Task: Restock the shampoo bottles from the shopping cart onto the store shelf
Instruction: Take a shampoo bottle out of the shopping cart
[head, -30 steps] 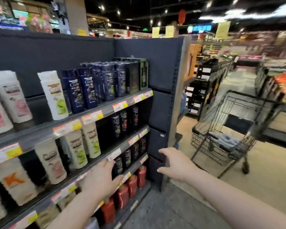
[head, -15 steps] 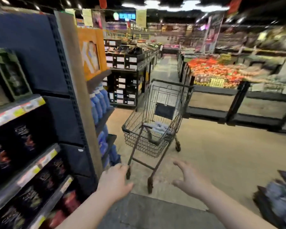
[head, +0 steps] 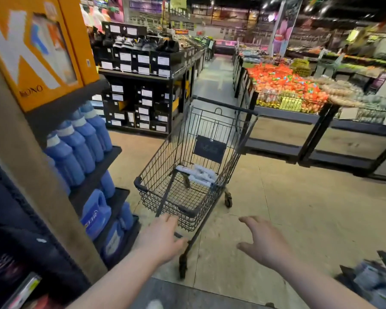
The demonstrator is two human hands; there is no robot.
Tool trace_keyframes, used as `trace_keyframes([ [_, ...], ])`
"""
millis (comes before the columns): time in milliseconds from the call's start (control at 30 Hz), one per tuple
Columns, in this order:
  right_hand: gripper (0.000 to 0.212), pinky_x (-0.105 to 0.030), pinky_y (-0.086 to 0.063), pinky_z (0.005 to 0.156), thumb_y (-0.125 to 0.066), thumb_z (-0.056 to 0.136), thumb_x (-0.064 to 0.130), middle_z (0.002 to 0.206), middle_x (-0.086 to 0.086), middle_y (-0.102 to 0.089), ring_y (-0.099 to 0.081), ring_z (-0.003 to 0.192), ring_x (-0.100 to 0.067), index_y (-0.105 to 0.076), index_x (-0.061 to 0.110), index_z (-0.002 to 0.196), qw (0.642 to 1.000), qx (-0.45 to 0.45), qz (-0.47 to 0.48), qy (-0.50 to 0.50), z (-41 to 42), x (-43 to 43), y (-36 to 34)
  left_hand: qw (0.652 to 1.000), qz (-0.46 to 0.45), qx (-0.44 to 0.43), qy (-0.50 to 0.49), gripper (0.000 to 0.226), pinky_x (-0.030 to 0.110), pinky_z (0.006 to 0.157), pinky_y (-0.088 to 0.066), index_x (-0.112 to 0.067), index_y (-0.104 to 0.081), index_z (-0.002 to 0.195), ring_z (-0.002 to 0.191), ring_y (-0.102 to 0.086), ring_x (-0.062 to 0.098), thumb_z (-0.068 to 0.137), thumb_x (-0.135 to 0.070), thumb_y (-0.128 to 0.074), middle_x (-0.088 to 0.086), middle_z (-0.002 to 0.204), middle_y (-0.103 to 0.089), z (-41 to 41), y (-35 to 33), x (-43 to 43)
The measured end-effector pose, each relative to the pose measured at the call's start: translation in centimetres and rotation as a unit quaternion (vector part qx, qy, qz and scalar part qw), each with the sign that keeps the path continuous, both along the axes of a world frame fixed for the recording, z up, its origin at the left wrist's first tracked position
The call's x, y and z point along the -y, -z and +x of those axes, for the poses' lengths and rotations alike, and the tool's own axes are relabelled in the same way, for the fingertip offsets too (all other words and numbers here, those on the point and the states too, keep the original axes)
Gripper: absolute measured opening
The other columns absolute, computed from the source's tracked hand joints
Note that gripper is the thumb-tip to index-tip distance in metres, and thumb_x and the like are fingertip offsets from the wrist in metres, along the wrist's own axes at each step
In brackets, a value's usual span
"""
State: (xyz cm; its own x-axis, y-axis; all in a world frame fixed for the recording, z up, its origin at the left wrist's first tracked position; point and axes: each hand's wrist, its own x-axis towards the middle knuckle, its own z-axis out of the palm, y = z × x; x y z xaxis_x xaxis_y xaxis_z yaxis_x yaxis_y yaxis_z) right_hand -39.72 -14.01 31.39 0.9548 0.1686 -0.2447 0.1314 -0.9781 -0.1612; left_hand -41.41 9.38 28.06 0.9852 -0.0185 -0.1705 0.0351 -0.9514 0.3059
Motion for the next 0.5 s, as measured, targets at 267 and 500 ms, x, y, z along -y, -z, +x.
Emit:
trace_keyframes([
  [267, 0.069, -0.036, -0.035, 0.109, -0.060, 0.083, 0.047, 0.147, 0.006, -0.036, -0.037, 0.133, -0.018, -0.029, 0.031, 0.143, 0.999, -0.010, -0.003, 0.039, 15.8, -3.0, 0.5, 0.999, 0.007, -0.007, 0.053, 0.068, 0.040, 0.110, -0.035, -0.024, -0.031, 0.143, 0.132, -0.039, 0.018, 0.087, -0.056, -0.050, -0.001, 0.145, -0.038, 18.1, 0.5, -1.4],
  [500, 0.069, -0.037, -0.034, 0.110, -0.061, 0.084, 0.045, 0.147, 0.005, -0.037, -0.036, 0.134, -0.019, -0.030, 0.031, 0.143, 0.998, -0.037, -0.004, 0.051, 27.2, -5.4, 1.9, 0.996, 0.012, -0.032, 0.084, 0.069, 0.041, 0.109, -0.036, -0.025, -0.030, 0.143, 0.131, -0.040, 0.018, 0.086, -0.057, -0.052, -0.001, 0.147, -0.034, 30.8, 1.3, -2.7],
])
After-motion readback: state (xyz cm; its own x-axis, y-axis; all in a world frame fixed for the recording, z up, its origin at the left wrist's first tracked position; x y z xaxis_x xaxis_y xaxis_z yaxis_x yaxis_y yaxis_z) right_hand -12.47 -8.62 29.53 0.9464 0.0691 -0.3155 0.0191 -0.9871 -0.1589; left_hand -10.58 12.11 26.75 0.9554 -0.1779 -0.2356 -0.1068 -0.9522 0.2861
